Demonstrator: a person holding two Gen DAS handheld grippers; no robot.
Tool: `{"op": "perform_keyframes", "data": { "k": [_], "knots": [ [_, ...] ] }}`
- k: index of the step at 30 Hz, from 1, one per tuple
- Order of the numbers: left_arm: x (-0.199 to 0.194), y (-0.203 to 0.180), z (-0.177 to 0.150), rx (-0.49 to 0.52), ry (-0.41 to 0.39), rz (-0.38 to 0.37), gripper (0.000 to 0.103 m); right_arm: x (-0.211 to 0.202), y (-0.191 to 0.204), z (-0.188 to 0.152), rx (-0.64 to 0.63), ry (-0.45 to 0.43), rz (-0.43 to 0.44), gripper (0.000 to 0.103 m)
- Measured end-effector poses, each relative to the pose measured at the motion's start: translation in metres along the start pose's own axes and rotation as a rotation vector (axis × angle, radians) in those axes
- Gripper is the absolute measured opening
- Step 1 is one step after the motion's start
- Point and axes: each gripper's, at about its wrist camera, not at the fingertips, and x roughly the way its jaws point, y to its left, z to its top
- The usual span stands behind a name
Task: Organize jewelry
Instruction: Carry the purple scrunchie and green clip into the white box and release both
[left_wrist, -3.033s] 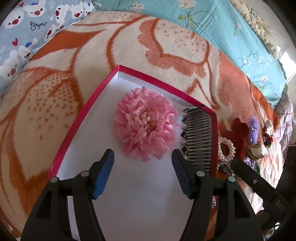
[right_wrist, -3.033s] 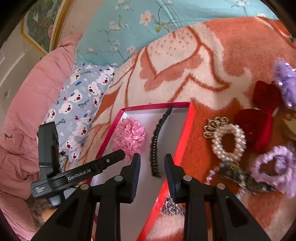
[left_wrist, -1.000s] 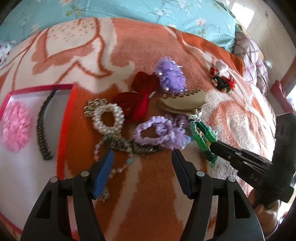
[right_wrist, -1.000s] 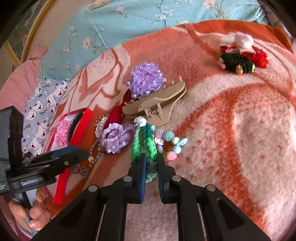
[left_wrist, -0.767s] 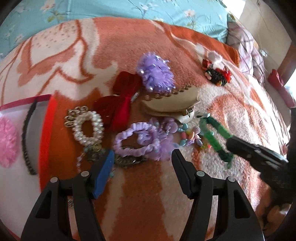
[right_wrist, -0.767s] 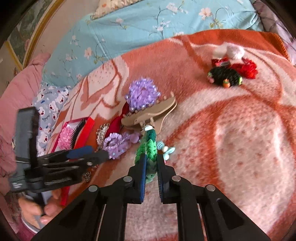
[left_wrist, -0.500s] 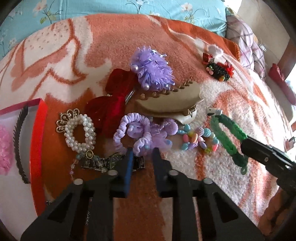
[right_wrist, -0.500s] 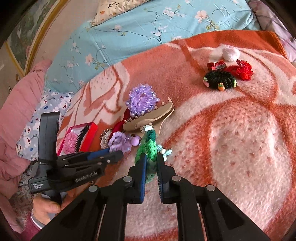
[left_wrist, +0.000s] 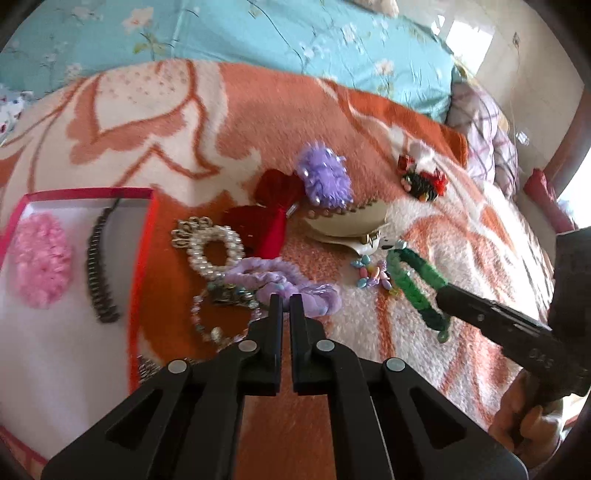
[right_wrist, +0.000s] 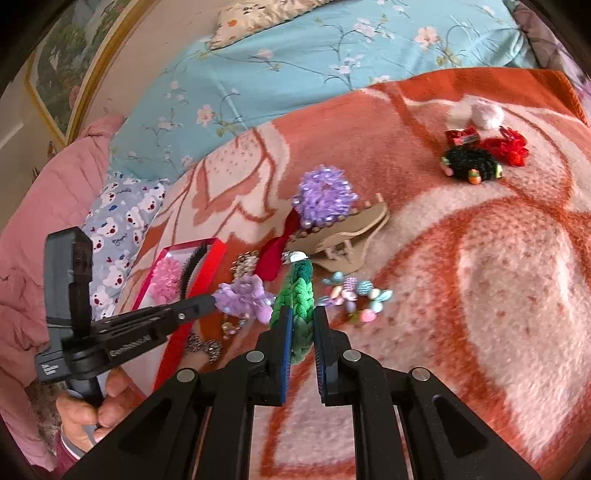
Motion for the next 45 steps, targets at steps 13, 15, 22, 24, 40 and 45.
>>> {"op": "perform_keyframes", "data": {
  "k": [13,15,22,24,40,45],
  "knots": [
    [-0.070,0.052,-0.018,-0.113,-0.110,0.045,0.002,0.020,0.058,-0.005,-0.079,0.037,0.087,0.010],
    [-0.078,0.062,-0.020,-0.135,-0.124,0.055,0.002,0.024,0.068,-0.006,-0.093,0.044,0.101,0.010],
    [-0.098,0.094,-0.029,-0.197,-0.155,0.101,0.002,0.040,0.098,-0.011,-0.131,0.074,0.142,0.010],
    [-0.102,0.103,-0.031,-0.212,-0.162,0.115,0.002,0.045,0.106,-0.011,-0.140,0.082,0.151,0.010],
    [-0.115,0.153,-0.043,-0.304,-0.186,0.166,0.002,0.091,0.157,-0.022,-0.182,0.150,0.221,0.010],
    [-0.105,0.173,-0.040,-0.341,-0.182,0.177,0.002,0.116,0.172,-0.023,-0.188,0.176,0.224,0.010]
  ]
}}
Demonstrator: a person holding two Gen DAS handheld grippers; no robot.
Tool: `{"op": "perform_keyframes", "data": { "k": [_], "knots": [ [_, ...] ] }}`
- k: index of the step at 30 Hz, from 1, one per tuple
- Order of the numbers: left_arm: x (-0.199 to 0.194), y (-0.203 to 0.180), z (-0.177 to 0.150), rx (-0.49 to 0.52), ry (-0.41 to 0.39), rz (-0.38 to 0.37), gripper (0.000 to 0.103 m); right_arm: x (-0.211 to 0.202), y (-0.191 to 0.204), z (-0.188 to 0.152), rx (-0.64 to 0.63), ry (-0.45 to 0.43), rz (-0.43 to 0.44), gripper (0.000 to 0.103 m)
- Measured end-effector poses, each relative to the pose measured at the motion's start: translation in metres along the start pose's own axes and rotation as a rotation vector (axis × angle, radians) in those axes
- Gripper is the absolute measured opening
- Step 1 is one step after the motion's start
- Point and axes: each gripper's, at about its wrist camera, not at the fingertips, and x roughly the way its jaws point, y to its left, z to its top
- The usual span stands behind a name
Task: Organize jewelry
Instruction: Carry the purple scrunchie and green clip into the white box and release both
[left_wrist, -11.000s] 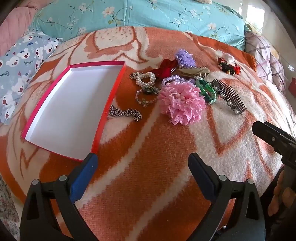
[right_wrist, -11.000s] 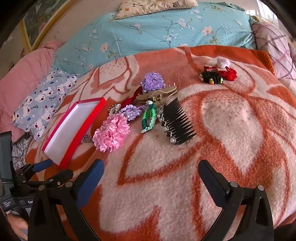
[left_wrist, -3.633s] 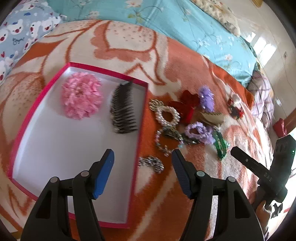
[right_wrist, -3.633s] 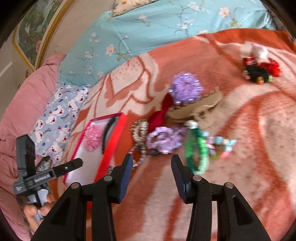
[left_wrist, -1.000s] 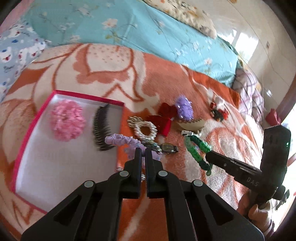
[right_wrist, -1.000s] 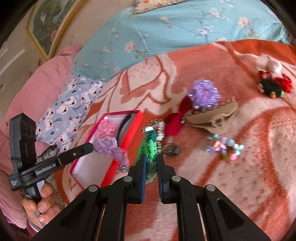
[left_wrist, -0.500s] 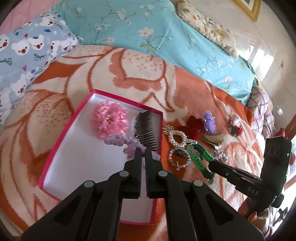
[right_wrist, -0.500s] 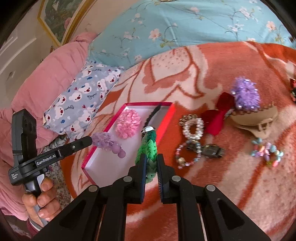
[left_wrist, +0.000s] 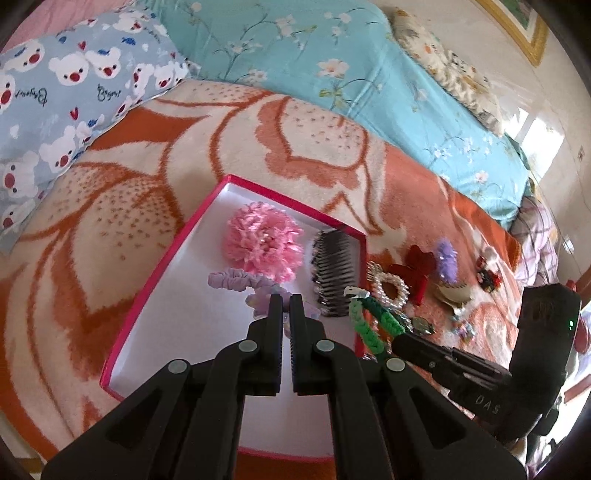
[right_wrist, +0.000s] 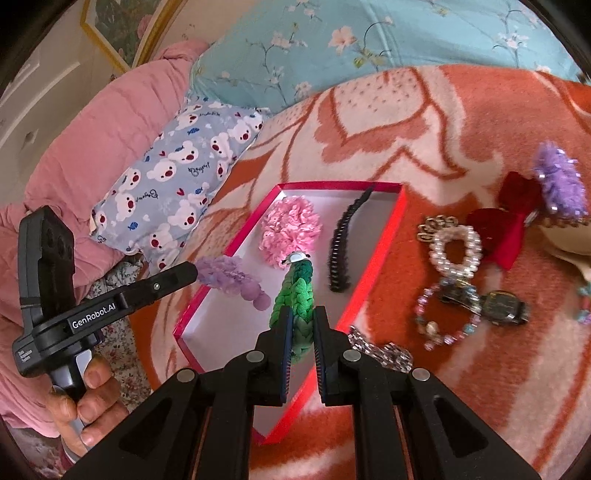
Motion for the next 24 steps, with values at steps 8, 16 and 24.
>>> {"op": "perform_keyframes", "data": {
  "k": [8,16,24],
  "knots": [
    [0.025,0.021,0.018,-0.038,-0.008,0.005,0.002,0.043,0.004,0.012,0.009,0.034,-0.026,0.010],
    [0.052,0.038,0.003,-0.050,0.063,0.047,0.002,0.075,0.005,0.011,0.004,0.087,-0.041,0.010],
    [0.066,0.046,-0.007,-0.061,0.124,0.071,0.002,0.082,0.002,0.009,0.015,0.102,-0.039,0.015]
  ]
}}
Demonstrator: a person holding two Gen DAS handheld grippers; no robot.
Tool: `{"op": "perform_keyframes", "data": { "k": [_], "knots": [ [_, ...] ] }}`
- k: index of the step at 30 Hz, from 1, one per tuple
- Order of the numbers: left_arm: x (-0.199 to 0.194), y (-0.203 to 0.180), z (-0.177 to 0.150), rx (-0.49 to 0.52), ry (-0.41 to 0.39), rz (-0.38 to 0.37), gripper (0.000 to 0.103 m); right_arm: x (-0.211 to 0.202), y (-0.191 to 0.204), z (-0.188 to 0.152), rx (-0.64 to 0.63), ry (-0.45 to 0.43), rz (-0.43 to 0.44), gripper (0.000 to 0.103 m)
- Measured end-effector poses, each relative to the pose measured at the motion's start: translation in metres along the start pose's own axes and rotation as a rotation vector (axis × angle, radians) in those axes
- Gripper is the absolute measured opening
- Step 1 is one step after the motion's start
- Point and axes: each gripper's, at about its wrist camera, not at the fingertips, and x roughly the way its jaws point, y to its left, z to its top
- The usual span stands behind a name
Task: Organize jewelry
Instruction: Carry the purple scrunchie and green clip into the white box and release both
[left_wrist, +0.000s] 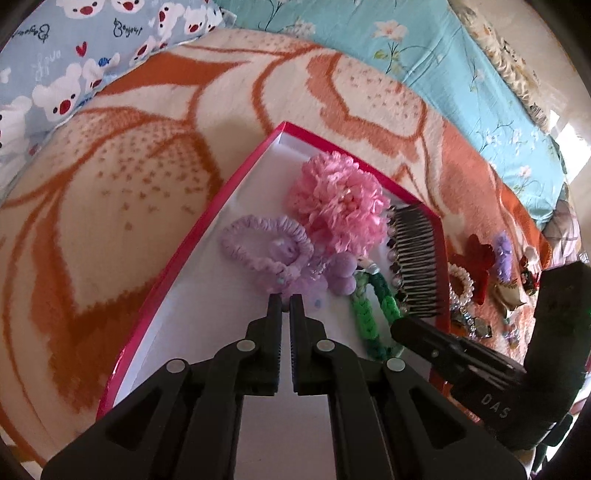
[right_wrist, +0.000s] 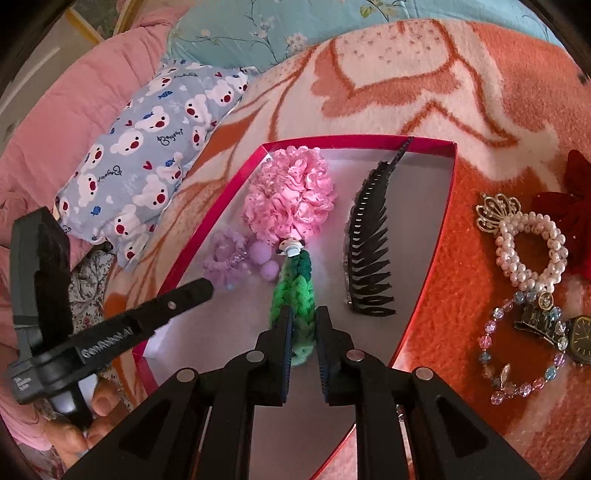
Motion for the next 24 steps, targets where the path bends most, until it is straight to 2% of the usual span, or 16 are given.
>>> {"op": "perform_keyframes", "data": {
  "k": [5,8,10,11,12,16,21,24],
  "knots": [
    [-0.002,-0.003,-0.004,0.010,0.008,0.012,0.003,-0.003,-0.001,-0.001,0.015,0.000,0.012,0.015],
    [-0.004,-0.003,-0.006,0.006,0.009,0.021,0.014,-0.008,-0.001,-0.003,0.016,-0.007,0.020,0.015],
    [-0.007,-0.001,-0.008,-0.002,0.012,0.028,0.031,-0.014,0.000,-0.003,0.017,-0.016,0.026,0.016],
    [-0.007,-0.001,-0.009,-0.006,0.013,0.034,0.052,-0.017,0.000,-0.003,0.018,-0.021,0.029,0.016],
    [-0.009,0.000,-0.010,-0.011,0.011,0.045,0.064,-0.021,0.000,-0.004,0.019,-0.028,0.032,0.016],
    [-0.015,-0.001,-0.014,-0.011,-0.002,0.051,0.064,-0.036,-0.002,-0.005,0.024,-0.051,0.039,0.026],
    [-0.026,-0.012,-0.019,0.014,-0.015,0.050,0.064,-0.055,-0.008,-0.011,0.034,-0.073,0.038,0.028],
    [-0.031,-0.019,-0.021,0.023,-0.018,0.044,0.064,-0.067,-0.016,-0.016,0.052,-0.086,0.035,0.035]
  ]
}}
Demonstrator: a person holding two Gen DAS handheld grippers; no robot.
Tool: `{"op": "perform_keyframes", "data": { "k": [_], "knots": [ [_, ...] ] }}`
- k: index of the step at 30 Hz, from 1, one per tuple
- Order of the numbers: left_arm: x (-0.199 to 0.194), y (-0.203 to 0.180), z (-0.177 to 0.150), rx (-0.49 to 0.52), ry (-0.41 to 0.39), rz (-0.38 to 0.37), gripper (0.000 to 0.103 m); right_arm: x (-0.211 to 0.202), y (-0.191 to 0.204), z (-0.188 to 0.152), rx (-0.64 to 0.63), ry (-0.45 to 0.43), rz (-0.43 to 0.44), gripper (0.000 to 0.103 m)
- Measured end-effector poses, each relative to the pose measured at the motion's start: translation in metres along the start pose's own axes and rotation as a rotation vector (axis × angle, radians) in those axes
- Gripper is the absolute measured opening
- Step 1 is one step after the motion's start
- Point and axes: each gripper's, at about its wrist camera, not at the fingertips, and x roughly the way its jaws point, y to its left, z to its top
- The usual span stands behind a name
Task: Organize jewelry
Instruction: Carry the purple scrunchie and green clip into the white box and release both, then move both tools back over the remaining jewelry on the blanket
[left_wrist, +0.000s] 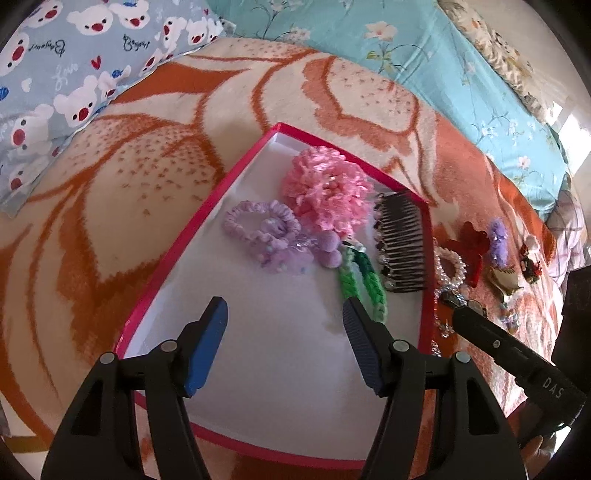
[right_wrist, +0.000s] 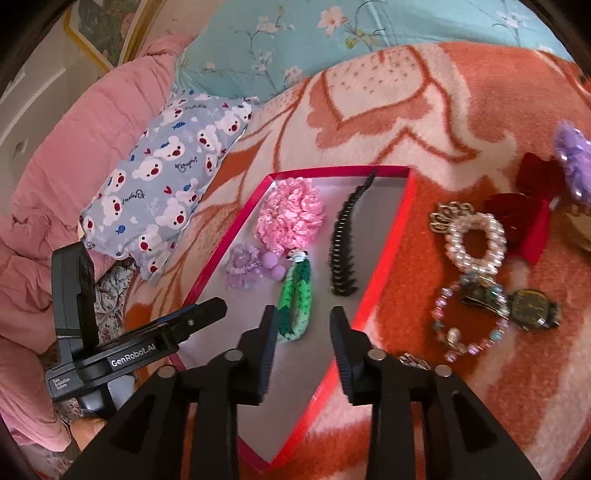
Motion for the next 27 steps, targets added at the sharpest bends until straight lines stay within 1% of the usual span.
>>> {"op": "perform_keyframes", "data": {
  "k": [7,15,27],
  "knots": [
    [-0.012,-0.021,-0.008,0.037,-0.007,-0.023,0.064,-0.035,-0.027,-0.009,0.048,-0.038,-0.027,0.038],
    [-0.020,-0.051,-0.016,0.097,-0.007,-0.056,0.064,-0.072,-0.062,-0.019,0.109,-0.083,-0.086,0.040],
    [-0.022,-0.095,-0.027,0.183,0.013,-0.103,0.064,-0.113,-0.100,-0.033,0.173,-0.134,-0.149,0.043]
  ]
}}
